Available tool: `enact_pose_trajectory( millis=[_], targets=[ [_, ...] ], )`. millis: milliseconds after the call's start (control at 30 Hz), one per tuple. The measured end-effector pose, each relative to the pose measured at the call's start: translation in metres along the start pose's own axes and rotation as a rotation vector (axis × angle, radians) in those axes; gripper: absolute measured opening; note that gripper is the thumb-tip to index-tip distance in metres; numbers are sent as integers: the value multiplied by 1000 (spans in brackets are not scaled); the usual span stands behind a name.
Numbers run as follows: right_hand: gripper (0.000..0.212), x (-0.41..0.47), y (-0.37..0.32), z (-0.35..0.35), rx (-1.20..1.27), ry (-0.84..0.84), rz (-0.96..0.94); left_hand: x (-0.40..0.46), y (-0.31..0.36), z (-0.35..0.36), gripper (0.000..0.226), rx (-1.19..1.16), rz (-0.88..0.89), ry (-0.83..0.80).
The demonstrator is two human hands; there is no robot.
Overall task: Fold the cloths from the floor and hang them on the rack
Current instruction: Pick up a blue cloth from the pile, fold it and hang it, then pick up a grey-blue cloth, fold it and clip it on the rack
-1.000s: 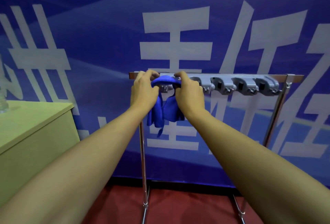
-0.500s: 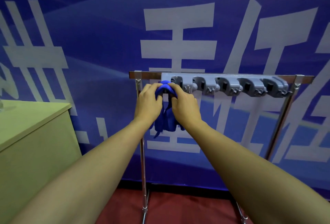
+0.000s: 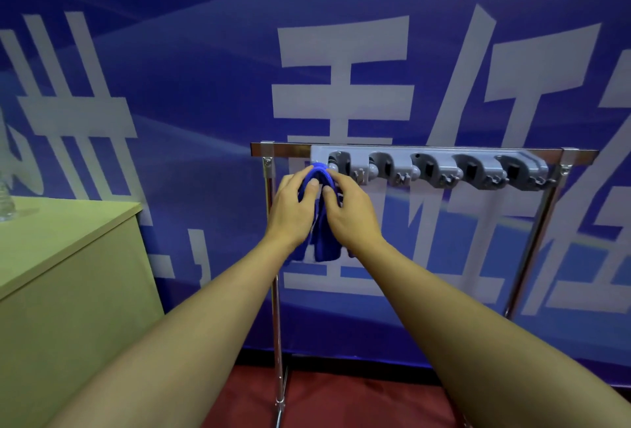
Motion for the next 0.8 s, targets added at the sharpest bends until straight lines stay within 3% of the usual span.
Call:
enact_pose_trajectory(
  millis=[167,400,533,800],
  targets=[
    [42,-9,-3,-5,39,-84,31,-6,-2,1,42,29,-72,-59],
    [44,-28,-24,-38,-17,-43,15,-30,17,-19,43,99,-122,-38],
    [44,-72,-18,-60,-49,-32,50,-76,19,-36,39,76,-129,25],
    [40,-215,53,-74,-113,-96,210,-218,-38,-5,37,86,-218,-107]
  ],
)
Point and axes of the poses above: each hand's wrist, its own x-axis towards the middle knuckle, its own z-axis out of the palm, y = z × x, the point moved 9 cm from there along x, towards the middle knuckle, and after that the axes turned 8 degrees about y, right-handed, at the moved point
